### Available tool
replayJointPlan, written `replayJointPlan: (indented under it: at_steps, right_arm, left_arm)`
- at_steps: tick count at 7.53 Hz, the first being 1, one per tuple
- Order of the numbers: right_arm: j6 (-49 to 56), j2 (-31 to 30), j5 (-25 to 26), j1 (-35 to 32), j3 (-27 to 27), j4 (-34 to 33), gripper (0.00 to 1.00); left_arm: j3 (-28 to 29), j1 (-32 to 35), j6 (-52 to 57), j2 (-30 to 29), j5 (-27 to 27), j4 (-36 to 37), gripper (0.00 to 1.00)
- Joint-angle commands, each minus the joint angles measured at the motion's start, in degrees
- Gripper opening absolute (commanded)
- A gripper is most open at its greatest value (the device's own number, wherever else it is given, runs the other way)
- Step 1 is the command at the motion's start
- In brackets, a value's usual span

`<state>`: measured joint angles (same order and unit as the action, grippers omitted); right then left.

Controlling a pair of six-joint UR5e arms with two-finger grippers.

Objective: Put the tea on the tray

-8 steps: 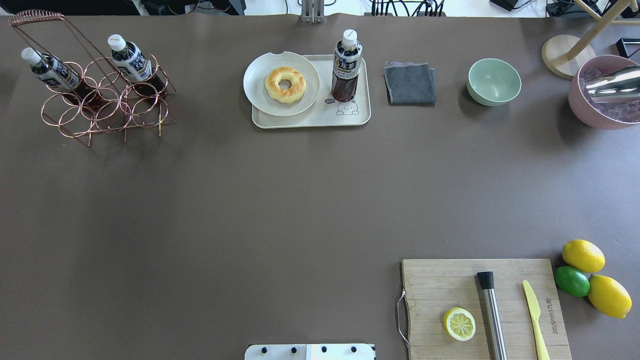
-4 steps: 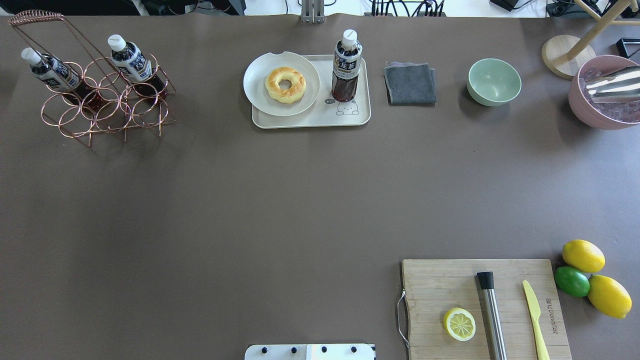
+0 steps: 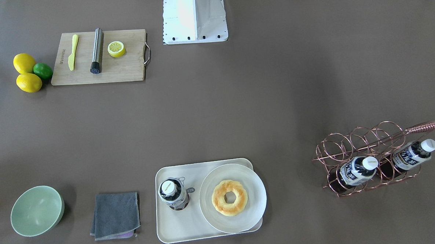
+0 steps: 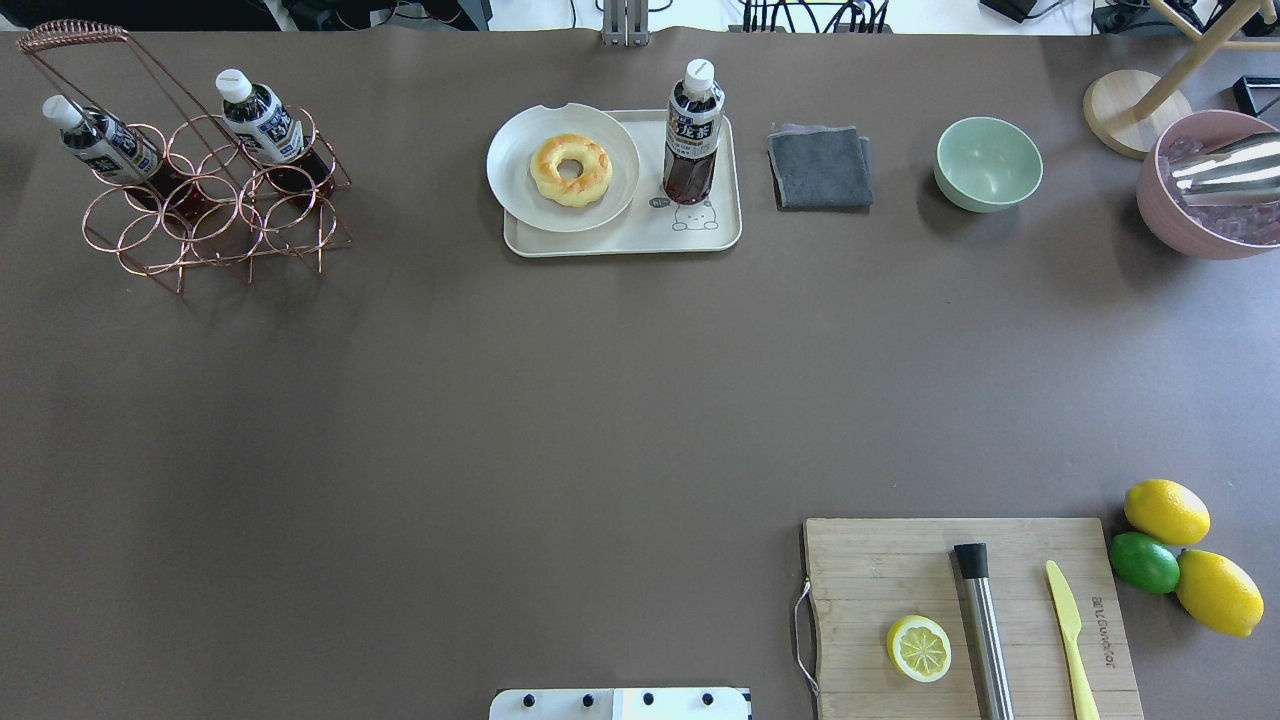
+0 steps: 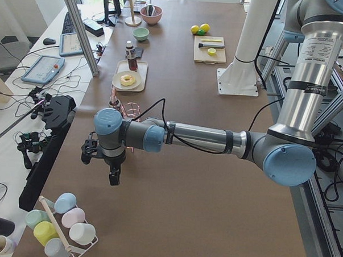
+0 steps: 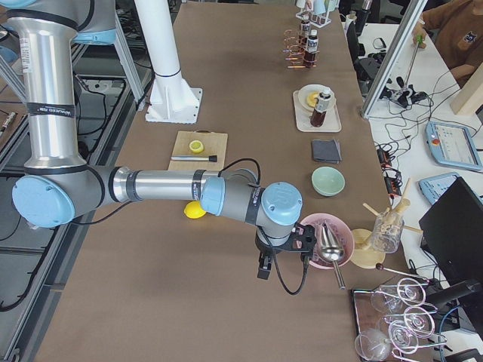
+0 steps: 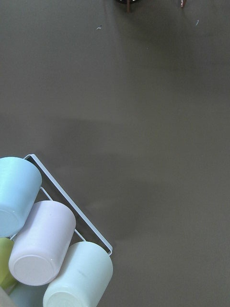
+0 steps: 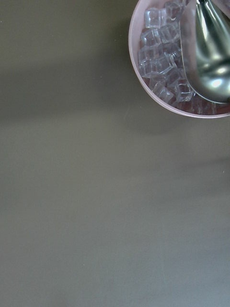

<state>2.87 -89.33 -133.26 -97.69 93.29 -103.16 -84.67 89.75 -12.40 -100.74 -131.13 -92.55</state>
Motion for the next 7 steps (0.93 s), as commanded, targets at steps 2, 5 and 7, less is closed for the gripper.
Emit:
replayJointPlan:
  at_steps: [2,5,7]
  right_arm:
    - [-0.7,0.6,0.0,0.2,0.0,0.1,1.0]
    - [-0.7,0.6,-0.2,0.3,0.1,0.1,1.0]
    - [-0.7,0.5,-0.2,0.3,-0.4,1.6,1.0]
  left_arm:
    - [-0.4,0.5,0.1,1.2,0.0,0.0,0.98]
    - [-0.1,0.5,0.1,1.2,0.1,0.0,0.98]
    - [-0.1,0.5,0.1,1.2,0.0,-0.1,0.98]
